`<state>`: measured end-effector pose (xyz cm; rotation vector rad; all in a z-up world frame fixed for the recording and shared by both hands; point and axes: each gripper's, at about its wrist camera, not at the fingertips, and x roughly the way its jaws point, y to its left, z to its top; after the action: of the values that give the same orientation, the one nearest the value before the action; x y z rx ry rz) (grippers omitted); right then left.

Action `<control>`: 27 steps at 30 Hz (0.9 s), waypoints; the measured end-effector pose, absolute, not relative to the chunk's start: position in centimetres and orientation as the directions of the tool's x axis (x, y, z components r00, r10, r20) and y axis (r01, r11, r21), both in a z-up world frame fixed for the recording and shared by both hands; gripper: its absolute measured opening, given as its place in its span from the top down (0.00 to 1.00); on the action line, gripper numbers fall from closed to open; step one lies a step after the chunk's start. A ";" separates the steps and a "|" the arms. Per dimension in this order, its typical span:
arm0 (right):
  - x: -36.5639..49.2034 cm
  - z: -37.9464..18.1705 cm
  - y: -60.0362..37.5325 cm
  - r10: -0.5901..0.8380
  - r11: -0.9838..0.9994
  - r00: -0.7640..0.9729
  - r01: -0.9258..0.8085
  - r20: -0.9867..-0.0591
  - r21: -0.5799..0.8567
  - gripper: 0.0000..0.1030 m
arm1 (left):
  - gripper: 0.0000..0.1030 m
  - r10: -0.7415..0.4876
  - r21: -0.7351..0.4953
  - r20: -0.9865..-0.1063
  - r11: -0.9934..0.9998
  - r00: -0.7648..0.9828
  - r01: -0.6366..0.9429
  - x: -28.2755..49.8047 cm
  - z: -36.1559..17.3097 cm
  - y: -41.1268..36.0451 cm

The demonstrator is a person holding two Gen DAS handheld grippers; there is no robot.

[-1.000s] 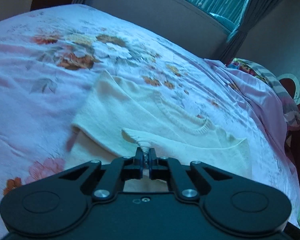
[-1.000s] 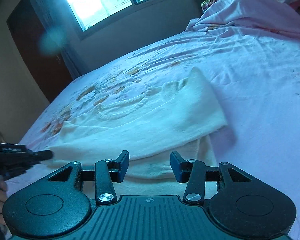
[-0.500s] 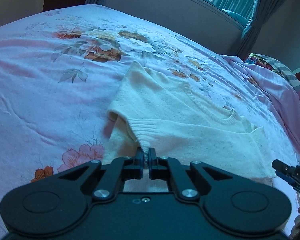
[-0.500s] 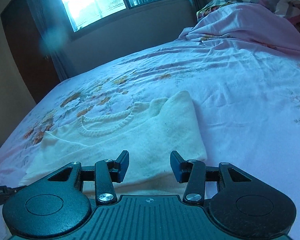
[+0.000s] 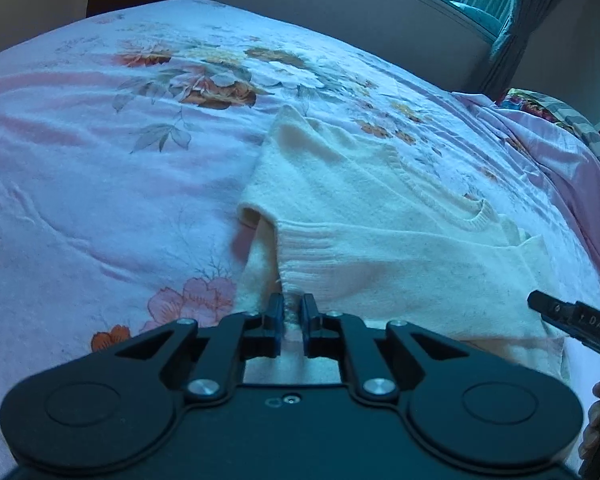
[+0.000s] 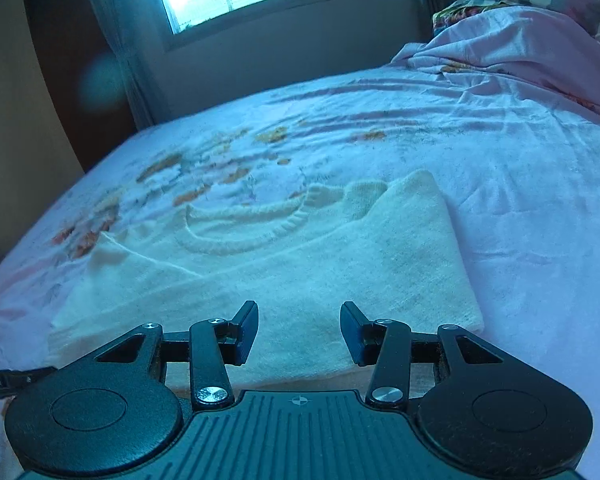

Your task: Fold small clothes

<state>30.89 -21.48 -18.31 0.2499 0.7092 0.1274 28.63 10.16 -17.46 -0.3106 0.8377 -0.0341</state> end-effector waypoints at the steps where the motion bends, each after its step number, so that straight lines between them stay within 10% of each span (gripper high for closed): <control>1: 31.5 -19.0 -21.2 0.186 0.971 0.722 -0.029 -0.667 0.239 0.56 | 0.91 -0.121 -0.268 -0.723 0.957 0.680 -0.115 28.3 -17.0 10.3; 27: 33.6 -18.4 -23.0 0.091 0.992 0.724 -0.009 -0.684 0.122 0.56 | 0.82 -0.145 -0.175 -0.742 0.984 0.655 0.020 31.5 -17.3 5.9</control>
<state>33.61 -23.02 -18.39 0.1130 0.7593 0.0552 31.53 5.88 -17.30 -0.1565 0.8526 -0.0942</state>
